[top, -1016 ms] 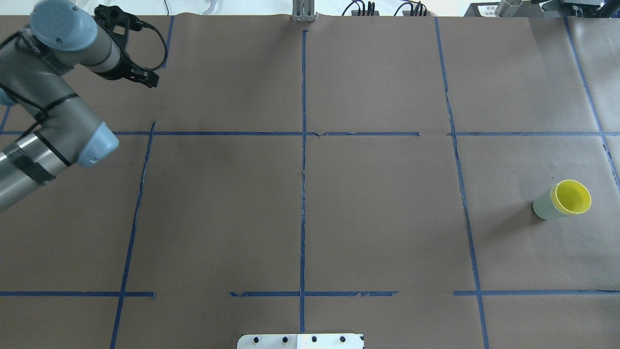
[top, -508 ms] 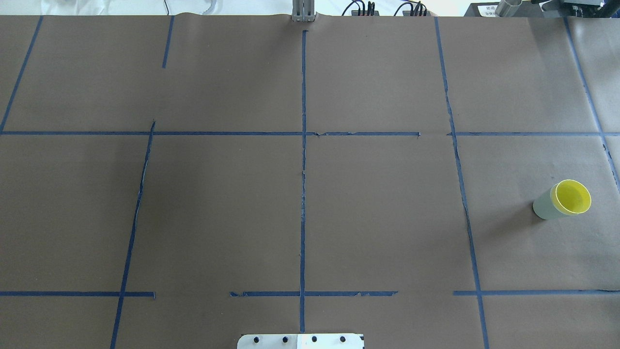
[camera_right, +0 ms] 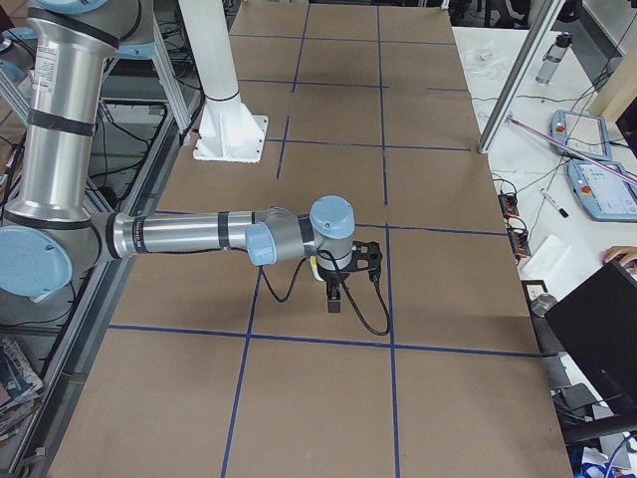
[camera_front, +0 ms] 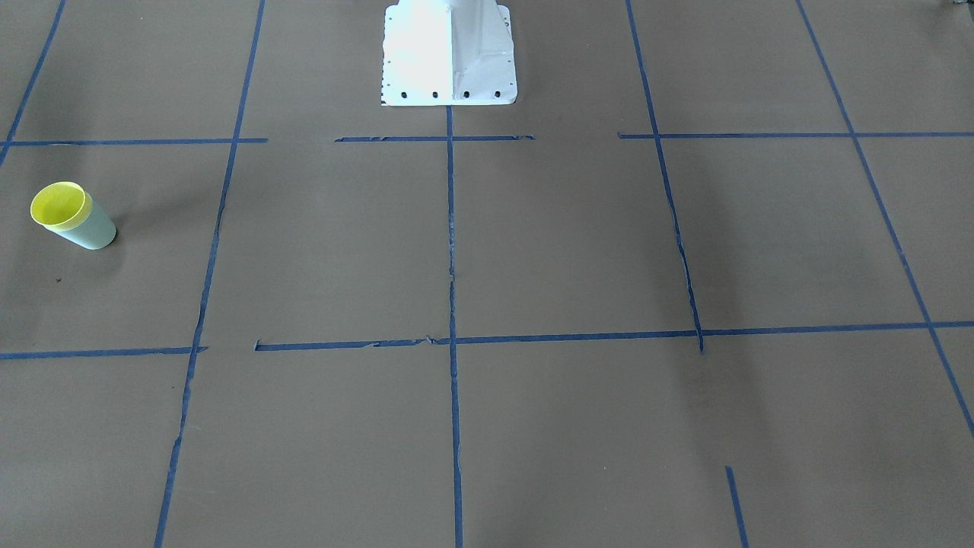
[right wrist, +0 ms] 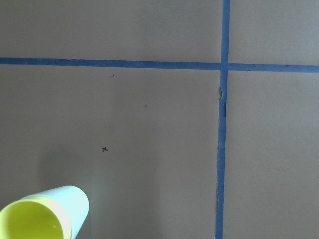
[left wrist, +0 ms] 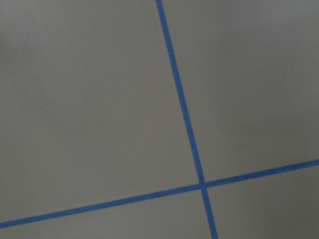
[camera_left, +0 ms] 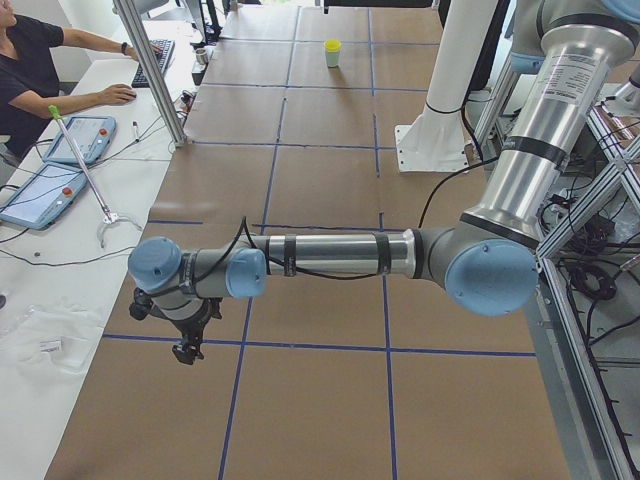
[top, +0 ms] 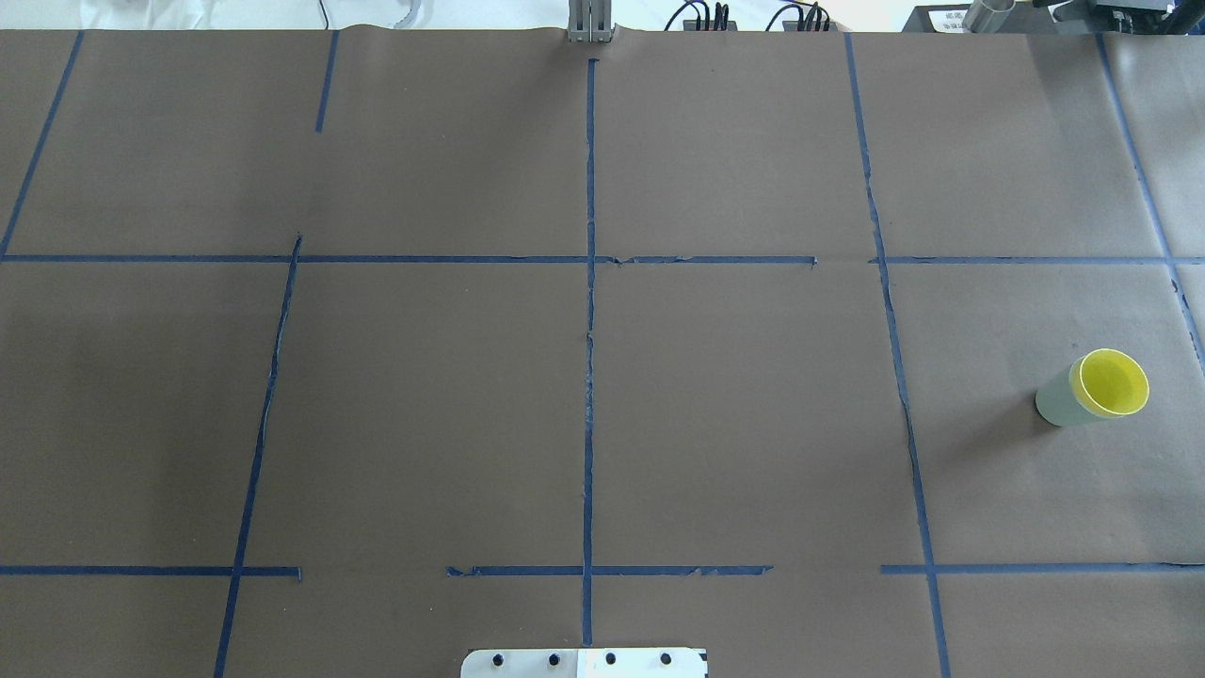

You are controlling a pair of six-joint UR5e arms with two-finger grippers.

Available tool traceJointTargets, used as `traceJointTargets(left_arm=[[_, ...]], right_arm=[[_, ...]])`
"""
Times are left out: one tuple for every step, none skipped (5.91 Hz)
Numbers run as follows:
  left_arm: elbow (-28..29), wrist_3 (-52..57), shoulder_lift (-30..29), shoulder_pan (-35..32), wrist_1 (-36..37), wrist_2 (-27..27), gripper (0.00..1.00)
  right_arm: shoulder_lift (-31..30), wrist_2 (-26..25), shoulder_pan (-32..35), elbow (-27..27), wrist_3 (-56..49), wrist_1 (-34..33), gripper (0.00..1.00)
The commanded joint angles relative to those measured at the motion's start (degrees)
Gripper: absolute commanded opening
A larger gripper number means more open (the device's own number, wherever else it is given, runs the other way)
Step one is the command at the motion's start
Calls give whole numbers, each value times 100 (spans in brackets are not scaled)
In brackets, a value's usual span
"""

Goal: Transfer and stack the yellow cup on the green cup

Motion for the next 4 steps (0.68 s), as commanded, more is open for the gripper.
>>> traceJointTargets(left_arm=[[-1062, 84, 1108, -88, -1, -46, 100], [-2071, -455, 1792, -88, 34, -2, 100], [-2429, -705, 2060, -88, 43, -2, 100], [-2502, -751, 2063, -79, 417, -45, 100]], right_arm=[[-196, 6, 66, 5, -50, 9, 100], [-275, -3, 67, -4, -59, 17, 100], [-302, -3, 67, -21, -59, 17, 100], [-303, 6, 67, -13, -59, 0, 100]])
